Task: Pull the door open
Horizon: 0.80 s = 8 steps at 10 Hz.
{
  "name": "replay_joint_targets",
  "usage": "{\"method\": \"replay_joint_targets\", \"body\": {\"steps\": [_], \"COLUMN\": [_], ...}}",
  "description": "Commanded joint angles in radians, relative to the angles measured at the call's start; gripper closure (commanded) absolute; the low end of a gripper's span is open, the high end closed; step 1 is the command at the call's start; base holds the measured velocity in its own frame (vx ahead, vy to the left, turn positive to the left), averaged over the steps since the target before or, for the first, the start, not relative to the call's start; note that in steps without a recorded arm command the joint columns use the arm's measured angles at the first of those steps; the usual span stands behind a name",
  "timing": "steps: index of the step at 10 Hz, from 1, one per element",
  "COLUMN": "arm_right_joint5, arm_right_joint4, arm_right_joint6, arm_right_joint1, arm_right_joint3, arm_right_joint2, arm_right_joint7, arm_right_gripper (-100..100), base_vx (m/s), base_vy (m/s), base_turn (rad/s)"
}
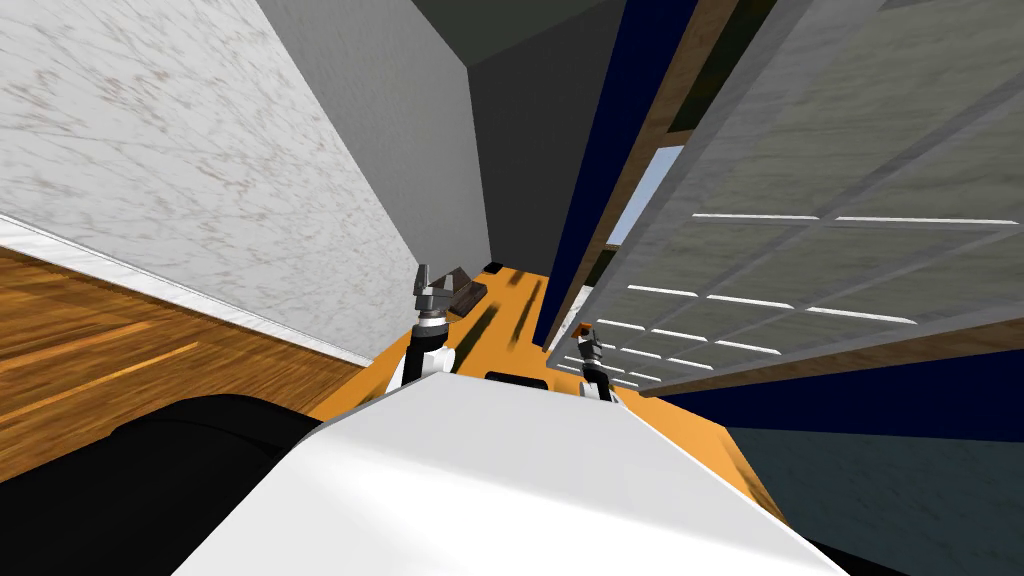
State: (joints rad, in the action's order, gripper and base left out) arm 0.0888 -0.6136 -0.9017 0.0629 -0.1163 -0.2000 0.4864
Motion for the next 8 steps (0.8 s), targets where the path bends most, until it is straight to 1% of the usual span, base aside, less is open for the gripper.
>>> {"method": "replay_joint_targets", "body": {"steps": [1, 2, 4, 5, 7, 8], "arm_right_joint5": [0.019, 0.019, 0.046, 0.046, 0.075, 0.075], "arm_right_joint4": [0.001, 0.001, 0.004, 0.004, 0.007, 0.007], "arm_right_joint6": [0.003, 0.003, 0.005, 0.005, 0.008, 0.008], "arm_right_joint1": [0.003, 0.003, 0.008, 0.008, 0.014, 0.014], "arm_right_joint3": [0.008, 0.008, 0.020, 0.020, 0.033, 0.033], "arm_right_joint2": [0.002, 0.002, 0.004, 0.004, 0.007, 0.007], "arm_right_joint7": [0.050, 0.063, 0.126, 0.139, 0.203, 0.220], "arm_right_gripper": [-100, -100, -100, -100, -100, -100], "base_vx": [-0.076, -0.043, -0.047, -0.045, -0.069, -0.056], "base_vy": [-0.018, -0.018, -0.016, -0.016, -0.014, -0.018], "base_turn": [0.065, 0.012, 0.053, 0.027, 0.070, 0.027]}}
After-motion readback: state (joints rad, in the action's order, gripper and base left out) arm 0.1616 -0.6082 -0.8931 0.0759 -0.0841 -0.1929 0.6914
